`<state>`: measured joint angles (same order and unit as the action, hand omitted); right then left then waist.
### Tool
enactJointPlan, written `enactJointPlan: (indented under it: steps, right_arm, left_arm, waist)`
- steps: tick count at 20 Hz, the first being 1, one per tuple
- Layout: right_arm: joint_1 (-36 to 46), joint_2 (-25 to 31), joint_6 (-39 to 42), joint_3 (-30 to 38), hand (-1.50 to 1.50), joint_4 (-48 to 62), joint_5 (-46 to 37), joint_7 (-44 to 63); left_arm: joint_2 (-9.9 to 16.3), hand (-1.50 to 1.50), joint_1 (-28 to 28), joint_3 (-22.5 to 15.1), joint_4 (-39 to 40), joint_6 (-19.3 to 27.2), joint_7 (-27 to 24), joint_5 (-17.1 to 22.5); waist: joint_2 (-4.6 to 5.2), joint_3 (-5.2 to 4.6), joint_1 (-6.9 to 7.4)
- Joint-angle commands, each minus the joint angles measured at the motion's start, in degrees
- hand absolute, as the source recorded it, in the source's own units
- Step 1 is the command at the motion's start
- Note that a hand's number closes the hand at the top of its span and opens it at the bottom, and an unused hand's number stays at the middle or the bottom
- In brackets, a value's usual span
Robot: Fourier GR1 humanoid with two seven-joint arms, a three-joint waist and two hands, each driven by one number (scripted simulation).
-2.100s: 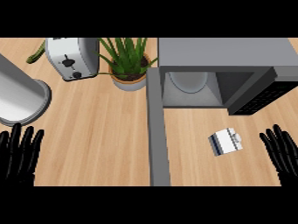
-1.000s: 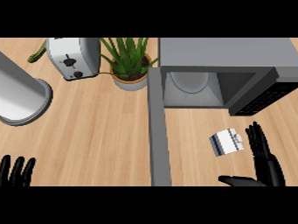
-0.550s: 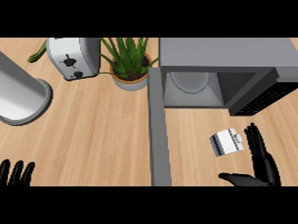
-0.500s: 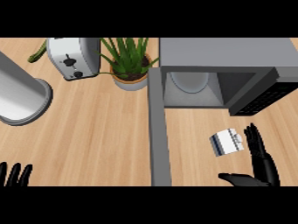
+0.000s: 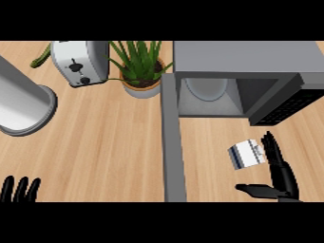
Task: Pick up the milk, place it into the microwave and close the microwave
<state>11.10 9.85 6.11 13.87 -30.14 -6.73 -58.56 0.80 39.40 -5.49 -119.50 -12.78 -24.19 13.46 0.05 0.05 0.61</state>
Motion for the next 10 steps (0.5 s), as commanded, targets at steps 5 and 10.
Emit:
enactJointPlan:
  steps: [5,10]
  right_arm:
    - [3.02,-1.04,0.64,-0.18,-1.5,4.31,0.09,-7.14]
    - [6.11,-1.75,0.69,-0.08,-1.5,7.23,0.53,-3.94]
  left_arm:
    - [0.24,-1.5,2.4,1.19,3.13,-2.57,-4.71,-0.07]
    - [0.47,-1.5,2.39,1.38,0.15,-2.31,-2.09,1.67]
  waist:
    - [-0.02,0.0,0.23]
    - [0.0,0.0,0.06]
